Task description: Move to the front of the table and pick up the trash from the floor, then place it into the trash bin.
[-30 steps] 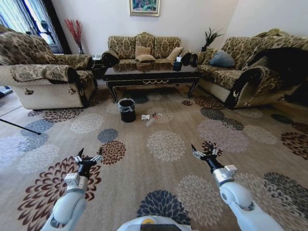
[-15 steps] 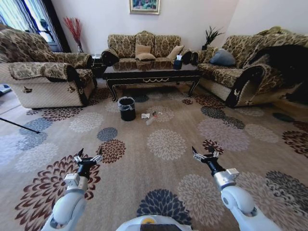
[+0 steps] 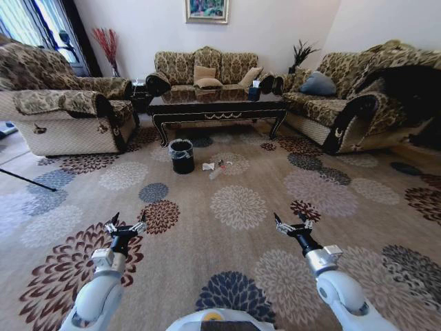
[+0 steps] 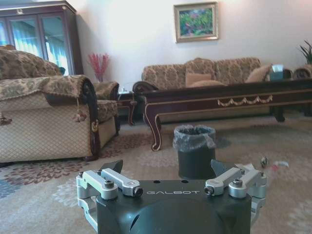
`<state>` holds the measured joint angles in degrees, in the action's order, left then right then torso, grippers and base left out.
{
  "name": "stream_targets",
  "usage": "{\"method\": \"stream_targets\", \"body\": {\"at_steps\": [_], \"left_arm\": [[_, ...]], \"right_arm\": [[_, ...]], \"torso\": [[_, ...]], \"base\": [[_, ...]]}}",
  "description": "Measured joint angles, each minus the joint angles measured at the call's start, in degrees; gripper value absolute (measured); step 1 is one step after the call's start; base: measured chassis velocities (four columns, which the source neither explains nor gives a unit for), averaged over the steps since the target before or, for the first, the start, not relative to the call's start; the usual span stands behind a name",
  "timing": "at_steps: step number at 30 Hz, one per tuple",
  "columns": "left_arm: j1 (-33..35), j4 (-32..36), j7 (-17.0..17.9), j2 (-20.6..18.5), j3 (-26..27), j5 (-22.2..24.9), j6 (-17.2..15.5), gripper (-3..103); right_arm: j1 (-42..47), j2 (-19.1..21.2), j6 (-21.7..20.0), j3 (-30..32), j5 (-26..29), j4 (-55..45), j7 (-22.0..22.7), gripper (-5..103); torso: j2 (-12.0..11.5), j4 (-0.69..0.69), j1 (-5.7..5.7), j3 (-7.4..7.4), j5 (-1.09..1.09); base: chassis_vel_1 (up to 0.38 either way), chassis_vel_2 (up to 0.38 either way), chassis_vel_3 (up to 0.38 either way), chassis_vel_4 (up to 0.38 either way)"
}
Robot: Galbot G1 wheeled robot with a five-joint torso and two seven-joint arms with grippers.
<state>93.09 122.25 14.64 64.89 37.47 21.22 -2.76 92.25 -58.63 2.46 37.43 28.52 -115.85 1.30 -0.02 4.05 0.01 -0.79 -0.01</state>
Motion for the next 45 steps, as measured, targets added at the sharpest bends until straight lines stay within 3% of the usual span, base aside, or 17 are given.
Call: {"method": "stream_targets", "body": {"at_steps": [8,45], "left_arm": [[-0.49,-0.76,0.41,0.02,-0.35,0.29,1.67,100],[-0.91,-1.36,0.81,0.36,-0.43,0.49,1.73,100]], "right_arm": [[0.03,-0.09,0.57,-0.22,-0.65,0.32,-0.81,100],[0.35,-0.06,0.42,-0.91,-1.24,-0.08,-1.16,100]], "torso": [[0.0,0.01,-0.01,-0.19,0.0],[0.0,0.0,-0.01,-0.5,0.01]], "base": [[0.0,0.0,0.0,0.0],[-0.128,0.131,0.124,-0.131]]}}
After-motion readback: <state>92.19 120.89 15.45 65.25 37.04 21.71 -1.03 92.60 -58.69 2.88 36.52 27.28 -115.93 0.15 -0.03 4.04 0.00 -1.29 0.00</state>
